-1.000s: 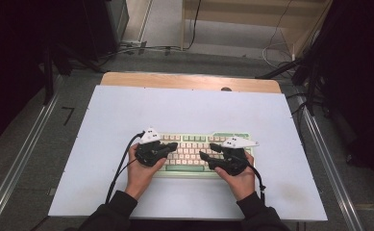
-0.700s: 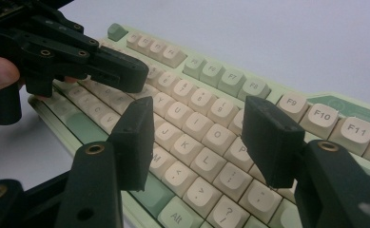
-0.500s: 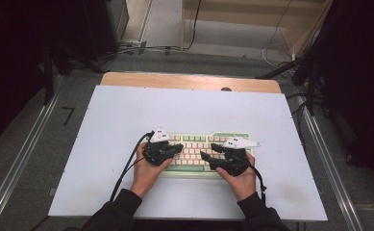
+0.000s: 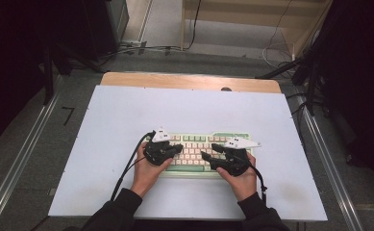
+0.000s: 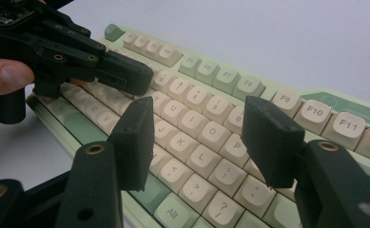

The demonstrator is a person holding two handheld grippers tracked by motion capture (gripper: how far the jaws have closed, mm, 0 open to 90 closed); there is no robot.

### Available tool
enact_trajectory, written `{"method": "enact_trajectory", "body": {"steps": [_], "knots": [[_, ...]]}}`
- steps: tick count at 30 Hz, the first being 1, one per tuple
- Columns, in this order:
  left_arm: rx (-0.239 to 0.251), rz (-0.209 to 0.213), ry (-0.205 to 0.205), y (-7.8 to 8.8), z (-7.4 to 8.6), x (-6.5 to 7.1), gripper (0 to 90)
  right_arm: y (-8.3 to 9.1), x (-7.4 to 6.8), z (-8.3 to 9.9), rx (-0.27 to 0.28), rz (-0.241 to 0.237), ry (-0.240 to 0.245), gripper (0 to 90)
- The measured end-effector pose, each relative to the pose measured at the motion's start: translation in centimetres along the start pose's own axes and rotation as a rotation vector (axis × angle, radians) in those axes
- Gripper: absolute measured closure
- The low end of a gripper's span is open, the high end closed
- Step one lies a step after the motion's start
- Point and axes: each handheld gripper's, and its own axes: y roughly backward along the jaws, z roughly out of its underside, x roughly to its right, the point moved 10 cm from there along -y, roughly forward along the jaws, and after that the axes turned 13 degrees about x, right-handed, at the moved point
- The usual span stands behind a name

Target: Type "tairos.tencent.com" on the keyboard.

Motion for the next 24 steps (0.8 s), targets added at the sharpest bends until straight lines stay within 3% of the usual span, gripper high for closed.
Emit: {"method": "enact_trajectory", "body": {"steps": [9, 14, 24], "knots": [[0.081, 0.031, 0.038, 1.3, -1.6, 0.3, 90.0, 0.1, 0.1, -0.1, 0.004, 0.003, -0.002, 43.3], [0.120, 0.053, 0.071, 2.2, -2.5, 0.4, 83.0, 0.1, 0.0, -0.1, 0.004, 0.003, -0.002, 43.3], [0.152, 0.071, 0.086, 3.4, -3.0, 0.5, 74.2, 0.2, 0.1, -0.2, 0.010, 0.004, -0.001, 44.0]]}}
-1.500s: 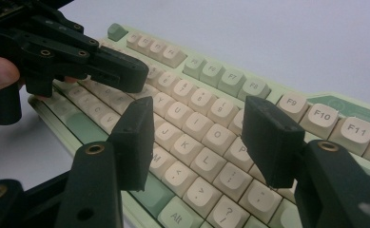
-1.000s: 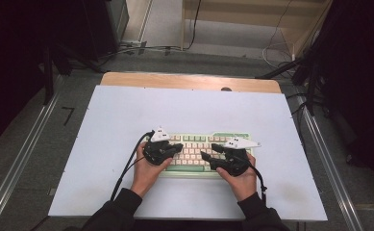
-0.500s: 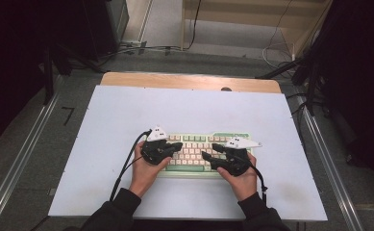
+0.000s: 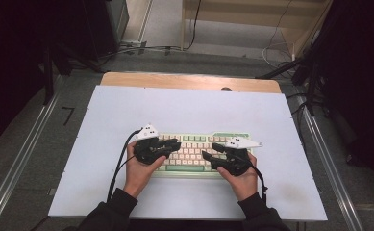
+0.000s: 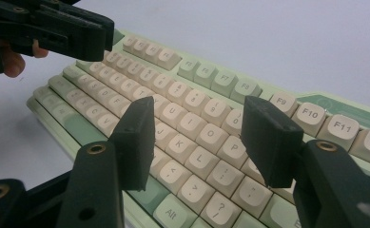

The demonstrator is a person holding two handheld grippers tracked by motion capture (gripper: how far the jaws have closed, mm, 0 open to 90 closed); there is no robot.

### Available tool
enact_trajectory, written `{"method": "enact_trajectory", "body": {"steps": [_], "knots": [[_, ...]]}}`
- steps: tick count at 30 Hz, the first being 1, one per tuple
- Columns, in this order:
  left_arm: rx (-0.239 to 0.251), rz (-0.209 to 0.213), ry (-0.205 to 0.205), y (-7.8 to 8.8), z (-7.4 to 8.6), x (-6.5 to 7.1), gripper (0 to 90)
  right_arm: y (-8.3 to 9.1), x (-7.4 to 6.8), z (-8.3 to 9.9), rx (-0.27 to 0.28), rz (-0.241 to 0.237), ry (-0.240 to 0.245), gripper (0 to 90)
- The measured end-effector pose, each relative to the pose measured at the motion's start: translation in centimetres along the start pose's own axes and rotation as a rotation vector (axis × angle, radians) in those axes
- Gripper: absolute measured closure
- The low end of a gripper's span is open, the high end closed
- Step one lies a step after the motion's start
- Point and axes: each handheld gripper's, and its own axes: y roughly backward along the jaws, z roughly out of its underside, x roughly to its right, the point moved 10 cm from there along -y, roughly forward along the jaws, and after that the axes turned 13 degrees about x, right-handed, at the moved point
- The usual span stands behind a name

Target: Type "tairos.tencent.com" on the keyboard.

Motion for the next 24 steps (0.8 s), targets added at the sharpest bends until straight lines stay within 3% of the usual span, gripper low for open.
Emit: {"method": "enact_trajectory", "body": {"steps": [12, 24], "knots": [[0.013, 0.006, 0.004, 0.8, -0.2, 0.2, 68.6, 0.0, 0.0, 0.0, 0.002, -0.002, 0.003, 44.7], [0.028, -0.018, 0.008, 1.9, -0.2, -0.3, 59.7, 0.1, -0.1, -0.1, 0.004, -0.004, 0.007, 47.4]]}}
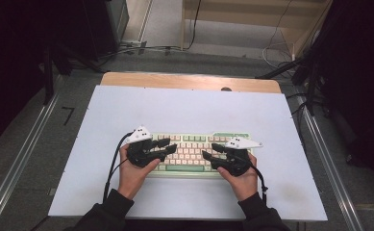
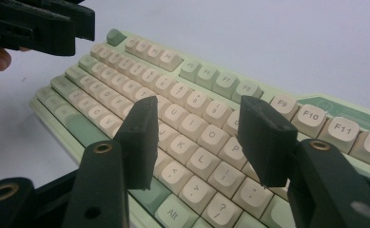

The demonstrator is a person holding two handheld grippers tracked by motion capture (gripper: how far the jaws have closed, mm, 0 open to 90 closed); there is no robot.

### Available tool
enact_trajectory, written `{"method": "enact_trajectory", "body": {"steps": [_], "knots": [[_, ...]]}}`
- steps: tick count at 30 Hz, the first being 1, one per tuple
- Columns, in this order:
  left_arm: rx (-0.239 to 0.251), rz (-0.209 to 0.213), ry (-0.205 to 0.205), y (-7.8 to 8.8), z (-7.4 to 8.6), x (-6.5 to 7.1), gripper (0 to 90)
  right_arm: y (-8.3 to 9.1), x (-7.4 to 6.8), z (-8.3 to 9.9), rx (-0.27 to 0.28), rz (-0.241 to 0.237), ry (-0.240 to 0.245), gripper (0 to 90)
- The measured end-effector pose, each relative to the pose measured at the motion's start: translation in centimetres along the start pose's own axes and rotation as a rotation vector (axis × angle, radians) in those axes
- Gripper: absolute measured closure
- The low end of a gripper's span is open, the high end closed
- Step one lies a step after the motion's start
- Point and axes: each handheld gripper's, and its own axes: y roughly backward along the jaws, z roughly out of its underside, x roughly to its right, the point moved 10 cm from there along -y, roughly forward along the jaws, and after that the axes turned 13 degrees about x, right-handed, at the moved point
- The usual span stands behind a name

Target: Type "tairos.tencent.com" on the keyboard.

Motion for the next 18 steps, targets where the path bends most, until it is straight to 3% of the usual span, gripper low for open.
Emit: {"method": "enact_trajectory", "body": {"steps": [6, 18], "knots": [[0.005, -0.034, 0.005, 0.7, 0.1, -0.7, 54.1, 0.1, 0.0, -0.1, 0.005, -0.003, 0.003, 48.8], [0.030, -0.073, 0.023, 2.4, 0.3, -1.9, 51.6, 0.3, 0.0, -0.2, 0.011, -0.004, 0.003, 49.4]]}}
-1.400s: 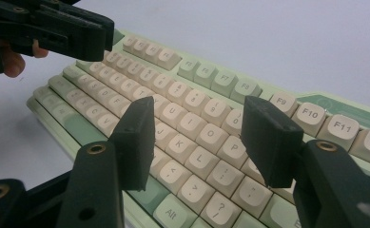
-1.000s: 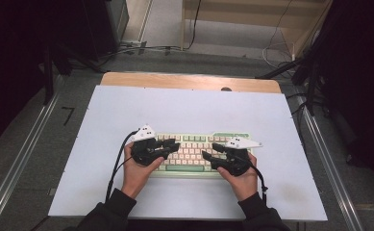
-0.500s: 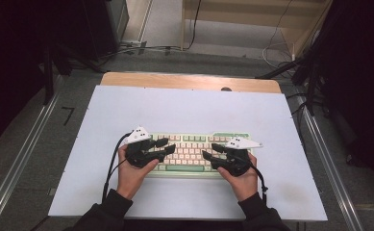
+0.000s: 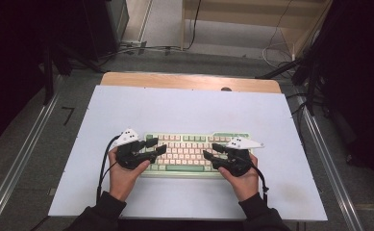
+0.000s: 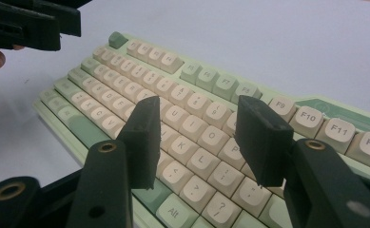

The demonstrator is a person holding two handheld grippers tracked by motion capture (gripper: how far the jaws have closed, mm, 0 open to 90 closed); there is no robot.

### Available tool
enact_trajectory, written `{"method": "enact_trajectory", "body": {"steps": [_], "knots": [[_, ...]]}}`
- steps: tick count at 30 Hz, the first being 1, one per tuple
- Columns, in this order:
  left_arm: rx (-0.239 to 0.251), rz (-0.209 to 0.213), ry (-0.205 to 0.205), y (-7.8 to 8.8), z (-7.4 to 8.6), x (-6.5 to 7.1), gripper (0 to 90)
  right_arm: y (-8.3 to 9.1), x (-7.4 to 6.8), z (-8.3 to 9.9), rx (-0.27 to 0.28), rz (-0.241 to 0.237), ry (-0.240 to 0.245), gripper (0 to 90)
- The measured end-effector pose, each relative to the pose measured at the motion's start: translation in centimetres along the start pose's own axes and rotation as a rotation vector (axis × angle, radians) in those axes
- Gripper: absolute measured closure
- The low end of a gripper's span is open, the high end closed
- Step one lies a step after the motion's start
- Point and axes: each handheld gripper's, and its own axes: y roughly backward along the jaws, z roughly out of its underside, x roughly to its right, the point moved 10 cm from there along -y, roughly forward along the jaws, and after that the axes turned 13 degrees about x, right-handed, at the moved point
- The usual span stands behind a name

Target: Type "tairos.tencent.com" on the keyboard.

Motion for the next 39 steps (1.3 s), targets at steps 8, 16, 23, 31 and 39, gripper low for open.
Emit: {"method": "enact_trajectory", "body": {"steps": [8, 16, 23, 31, 39], "knots": [[0.014, -0.014, 0.002, 0.8, 0.0, -0.5, 51.5, 0.1, 0.0, 0.0, 0.000, 0.000, -0.003, 49.8], [0.021, -0.027, 0.006, 1.2, 0.1, -0.8, 51.5, 0.3, -0.1, -0.1, 0.003, -0.006, 0.002, 55.1], [0.022, -0.027, 0.008, 1.3, 0.2, -0.7, 51.5, 0.6, -0.4, -0.1, 0.002, -0.020, 0.018, 81.5], [0.021, -0.028, 0.011, 1.3, 0.3, -0.7, 51.5, 0.4, -0.6, 0.6, -0.044, -0.029, 0.034, 87.7], [0.018, -0.028, 0.011, 1.3, 0.4, -0.8, 51.5, -0.3, -0.4, 2.0, -0.122, -0.021, 0.054, 87.7]]}}
